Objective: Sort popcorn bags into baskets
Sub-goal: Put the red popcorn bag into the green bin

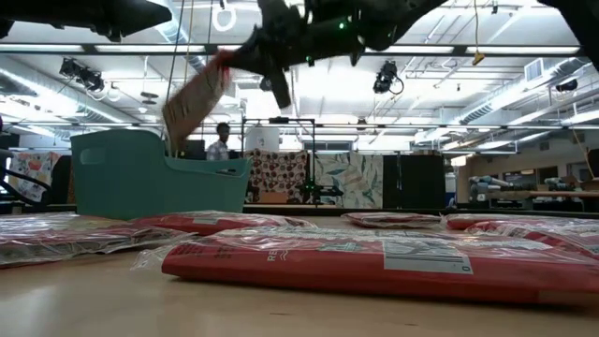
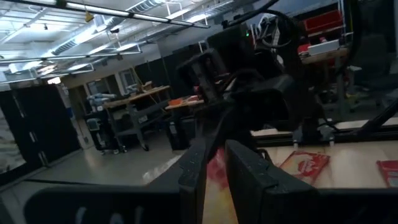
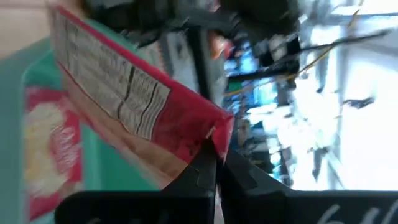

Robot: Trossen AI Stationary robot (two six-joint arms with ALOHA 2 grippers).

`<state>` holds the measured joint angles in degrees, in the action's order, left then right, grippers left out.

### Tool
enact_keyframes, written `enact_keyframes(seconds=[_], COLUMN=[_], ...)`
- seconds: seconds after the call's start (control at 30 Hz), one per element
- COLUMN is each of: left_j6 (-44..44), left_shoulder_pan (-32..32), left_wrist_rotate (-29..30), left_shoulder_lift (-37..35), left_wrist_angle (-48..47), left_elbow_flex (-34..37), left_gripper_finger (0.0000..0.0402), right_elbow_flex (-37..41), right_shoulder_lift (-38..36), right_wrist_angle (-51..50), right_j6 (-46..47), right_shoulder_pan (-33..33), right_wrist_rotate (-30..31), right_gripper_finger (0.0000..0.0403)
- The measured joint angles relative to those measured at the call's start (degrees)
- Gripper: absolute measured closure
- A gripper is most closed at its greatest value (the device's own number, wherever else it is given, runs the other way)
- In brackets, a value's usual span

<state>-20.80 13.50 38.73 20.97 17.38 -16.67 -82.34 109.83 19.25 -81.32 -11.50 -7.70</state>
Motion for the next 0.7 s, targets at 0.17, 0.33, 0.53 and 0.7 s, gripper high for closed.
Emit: enact_keyframes(seconds=[0.17, 0.33, 0.53, 0.7], left_j6=[0.98, 1.76, 2.14, 2.1], left_shoulder_pan=[-1.25, -1.51, -1.49, -1.49], left_wrist_rotate=[-0.77, -1.09, -1.08, -1.08], left_shoulder_lift=[0.22, 0.36, 0.37, 0.37], left_wrist_angle=[0.22, -0.23, -0.72, -0.93], left_elbow_flex=[-0.02, -0.02, -0.02, -0.02], left_gripper_finger=[0.0338, 0.0338, 0.0338, 0.0338], right_elbow_flex=[-6.24, -15.34, -22.79, -23.44], right_shoulder_lift=[6.44, 13.97, 20.04, 20.8], right_wrist_angle=[0.83, 1.12, 0.27, -1.38], right_j6=[0.69, 2.62, 4.57, 6.21], right_shoulder_pan=[-0.82, -1.37, -1.33, -2.25], right_wrist_rotate=[-2.0, -4.15, -4.68, -5.29], right_gripper_finger=[0.0395, 0.0395, 0.0387, 0.039])
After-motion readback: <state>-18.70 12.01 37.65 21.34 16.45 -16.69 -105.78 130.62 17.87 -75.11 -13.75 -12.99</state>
